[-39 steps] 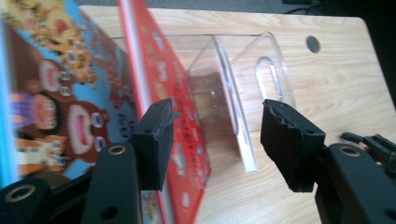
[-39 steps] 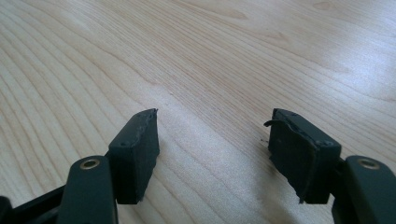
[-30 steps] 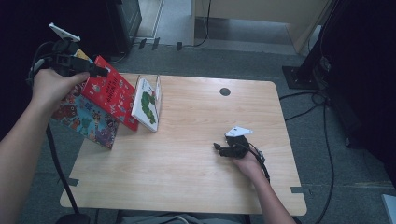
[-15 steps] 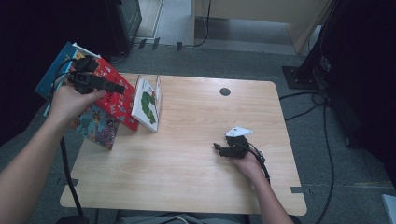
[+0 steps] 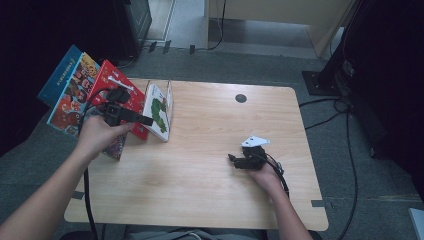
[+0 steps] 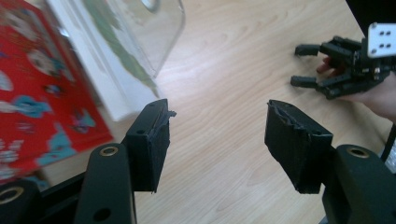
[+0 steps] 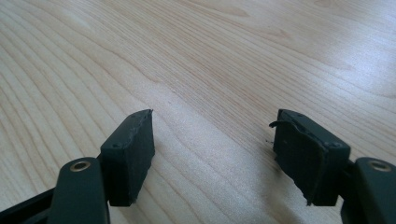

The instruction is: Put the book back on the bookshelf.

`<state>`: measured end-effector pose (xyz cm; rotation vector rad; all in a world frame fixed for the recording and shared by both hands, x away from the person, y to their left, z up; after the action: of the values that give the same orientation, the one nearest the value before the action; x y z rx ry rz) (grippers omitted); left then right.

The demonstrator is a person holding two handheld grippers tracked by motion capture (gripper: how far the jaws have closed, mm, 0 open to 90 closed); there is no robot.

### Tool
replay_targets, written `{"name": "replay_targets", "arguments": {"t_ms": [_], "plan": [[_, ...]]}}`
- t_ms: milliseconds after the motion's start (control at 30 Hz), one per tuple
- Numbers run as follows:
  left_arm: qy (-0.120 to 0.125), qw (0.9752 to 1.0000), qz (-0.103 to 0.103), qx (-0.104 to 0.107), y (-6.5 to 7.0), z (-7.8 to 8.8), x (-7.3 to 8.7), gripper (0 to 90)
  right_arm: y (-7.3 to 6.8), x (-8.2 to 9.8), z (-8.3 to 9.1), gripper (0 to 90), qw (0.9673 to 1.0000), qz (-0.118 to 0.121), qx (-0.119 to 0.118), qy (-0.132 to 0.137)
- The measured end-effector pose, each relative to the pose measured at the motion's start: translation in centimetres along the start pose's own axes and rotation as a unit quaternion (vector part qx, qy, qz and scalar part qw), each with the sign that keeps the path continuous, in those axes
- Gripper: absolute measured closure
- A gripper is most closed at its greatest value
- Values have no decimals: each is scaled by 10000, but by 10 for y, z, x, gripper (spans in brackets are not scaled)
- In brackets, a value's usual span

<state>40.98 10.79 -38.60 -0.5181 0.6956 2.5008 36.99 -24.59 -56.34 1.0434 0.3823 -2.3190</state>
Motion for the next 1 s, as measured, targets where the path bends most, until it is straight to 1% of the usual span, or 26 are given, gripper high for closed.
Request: {"name": "replay_targets", "arguments": {"t_ms": [33, 67, 100, 133, 167, 200, 233, 267, 300, 333, 367, 400, 433, 467, 500, 533, 567, 600, 667, 700, 833, 1000], "plan": [[-25, 9999, -6, 127, 4, -9, 4, 412, 0, 0, 0, 271, 10000, 13, -7, -1], [-25, 9999, -6, 127, 4, -9, 4, 412, -1, 0, 0, 270, 10000, 16, -6, -3], [-77, 9993, 0, 369, 9, -18, 10, 411, -1, 0, 0, 269, 10000, 14, -5, -3], [-69, 9989, 7, 464, 12, -21, 12, 411, -1, 0, 0, 269, 10000, 12, -6, -2], [-73, 9987, -3, 500, 14, -24, 14, 411, -1, 0, 0, 268, 10000, 11, -4, -3], [-73, 9987, -3, 500, 14, -24, 14, 411, -1, 0, 0, 268, 10000, 11, -4, -3], [-112, 9986, -125, 498, 20, -33, 21, 411, -1, 0, 0, 269, 10000, 10, -3, -5], [-135, 9985, -146, 507, 22, -38, 23, 411, -1, 0, 0, 268, 10000, 23, -3, -10], [-135, 9985, -146, 507, 22, -38, 23, 411, -1, 0, 0, 268, 10000, 23, -3, -10], [-177, 9981, -177, 569, 27, -47, 29, 411, -1, 0, 0, 268, 10000, 2, -10, -11], [-177, 9981, -177, 569, 27, -47, 29, 410, -1, 0, 0, 268, 10000, 2, -10, -11], [-242, 9979, -250, 551, 29, -54, 33, 410, -1, 0, 0, 268, 10000, -1, 1, -12], [-270, 9977, -261, 557, 31, -58, 35, 410, -1, 0, 0, 268, 10000, 0, 2, -13], [-270, 9977, -261, 557, 31, -58, 35, 409, -1, 0, 0, 268, 10000, 0, 2, -13], [-295, 9974, -283, 600, 33, -64, 38, 409, -1, 0, 0, 267, 10000, 5, 6, -14], [-295, 9974, -283, 600, 33, -64, 38, 409, -1, 0, 0, 267, 10000, 8, 6, -15], [-271, 9973, -282, 619, 34, -68, 39, 409, -1, 0, 0, 267, 10000, 8, 6, -15], [-282, 9970, -333, 647, 35, -74, 42, 409, -1, 0, 0, 264, 10000, -7, 7, -16], [-308, 9967, -312, 688, 35, -82, 45, 409, -2, 0, -1, 260, 10000, -6, 9, -14], [-308, 9967, -312, 688, 35, -82, 45, 409, -2, 0, -1, 260, 10000, -6, 9, -14], [-472, 9966, -402, 541, 35, -102, 56, 409, -2, 0, -1, 258, 10000, -28, 22, -26], [-478, 9965, -380, 575, 33, -114, 63, 408, -3, 0, -1, 258, 10000, -17, 16, -26]]}}
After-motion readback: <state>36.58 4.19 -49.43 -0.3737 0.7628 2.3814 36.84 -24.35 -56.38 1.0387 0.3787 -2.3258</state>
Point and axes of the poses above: each handheld gripper's, and its own axes: z roughly backward along the jaws, x roughly out of its underside, y roughly to its right, the point moved 6 cm from there along -z, roughly forward along the jaws
